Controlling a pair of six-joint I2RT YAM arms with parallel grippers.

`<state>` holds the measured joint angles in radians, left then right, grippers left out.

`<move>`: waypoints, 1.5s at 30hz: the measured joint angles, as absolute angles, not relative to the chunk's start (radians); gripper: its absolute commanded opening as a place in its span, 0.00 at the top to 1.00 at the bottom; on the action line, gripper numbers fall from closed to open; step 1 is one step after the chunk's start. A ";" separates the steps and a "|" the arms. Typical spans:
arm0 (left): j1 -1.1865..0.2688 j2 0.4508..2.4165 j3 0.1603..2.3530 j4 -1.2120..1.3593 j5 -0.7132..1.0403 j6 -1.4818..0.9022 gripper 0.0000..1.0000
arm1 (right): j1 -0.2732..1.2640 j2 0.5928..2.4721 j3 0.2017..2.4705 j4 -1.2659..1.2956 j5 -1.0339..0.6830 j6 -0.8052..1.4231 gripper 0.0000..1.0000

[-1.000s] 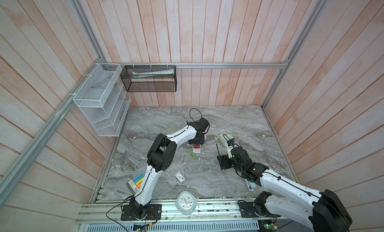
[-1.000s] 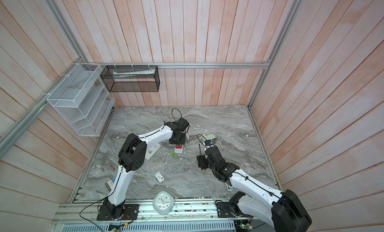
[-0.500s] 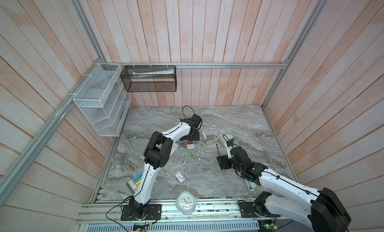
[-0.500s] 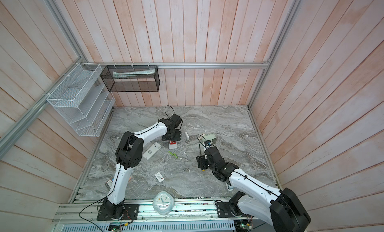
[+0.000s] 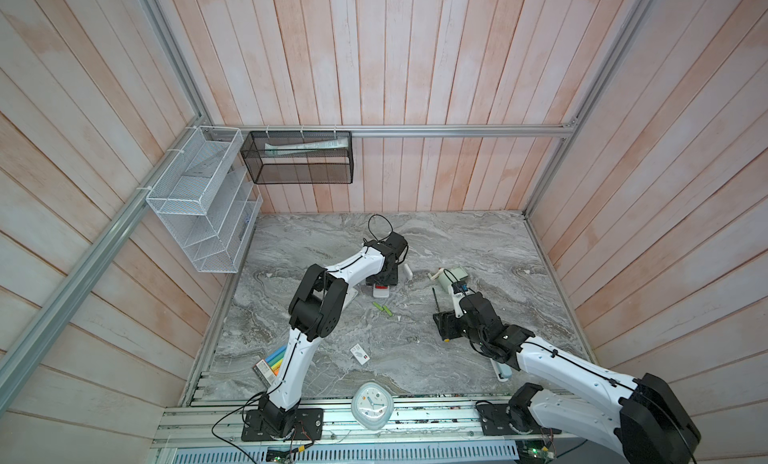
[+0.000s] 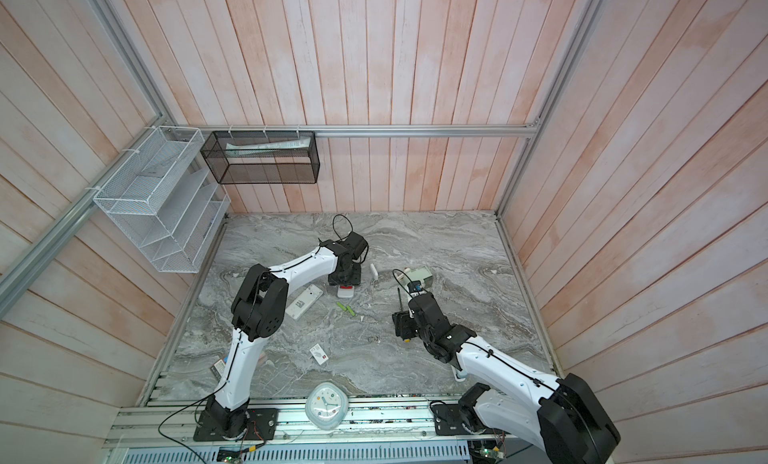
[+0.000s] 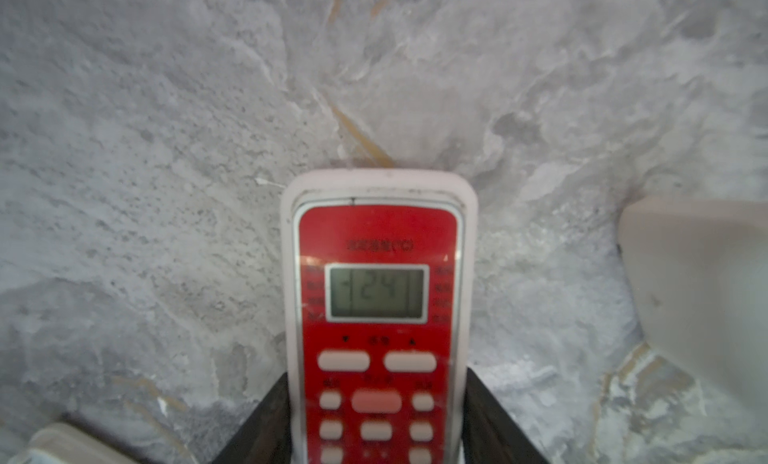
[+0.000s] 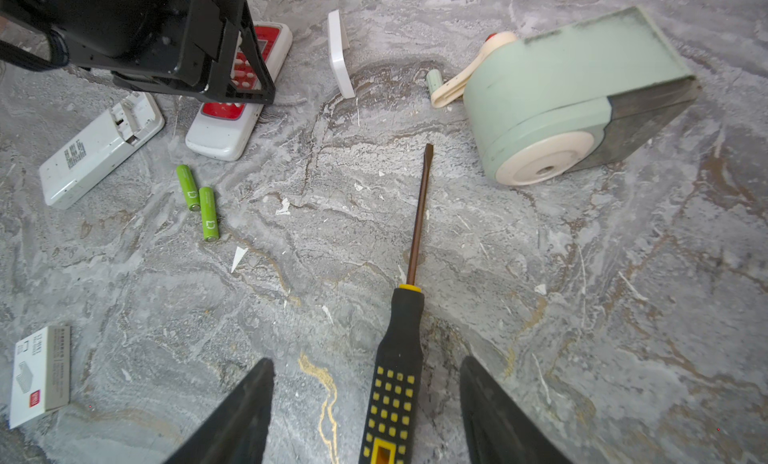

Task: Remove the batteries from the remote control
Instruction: 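Grasp the red-faced remote at its end with the left gripper and lift, then bring the remote toward the right gripper and grasp its edge with the right gripper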

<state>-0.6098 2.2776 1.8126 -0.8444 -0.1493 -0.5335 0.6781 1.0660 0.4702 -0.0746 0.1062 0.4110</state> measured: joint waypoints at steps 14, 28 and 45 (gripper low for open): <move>-0.597 2.181 1.657 -0.708 -0.077 -0.507 0.54 | 0.667 1.093 0.470 -0.020 0.062 0.418 0.28; -0.612 1.877 1.456 -0.405 0.052 -0.527 0.54 | 0.630 1.168 0.489 0.211 -0.157 0.490 0.37; -0.666 1.763 1.322 -0.254 0.144 -0.622 0.54 | 0.630 1.347 0.627 0.393 -0.279 0.569 0.40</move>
<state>-0.6662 1.7626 1.3216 -0.2539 0.1440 -0.6224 0.6296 1.3472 0.6273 0.3927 -0.2787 0.5694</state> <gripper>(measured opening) 0.566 0.604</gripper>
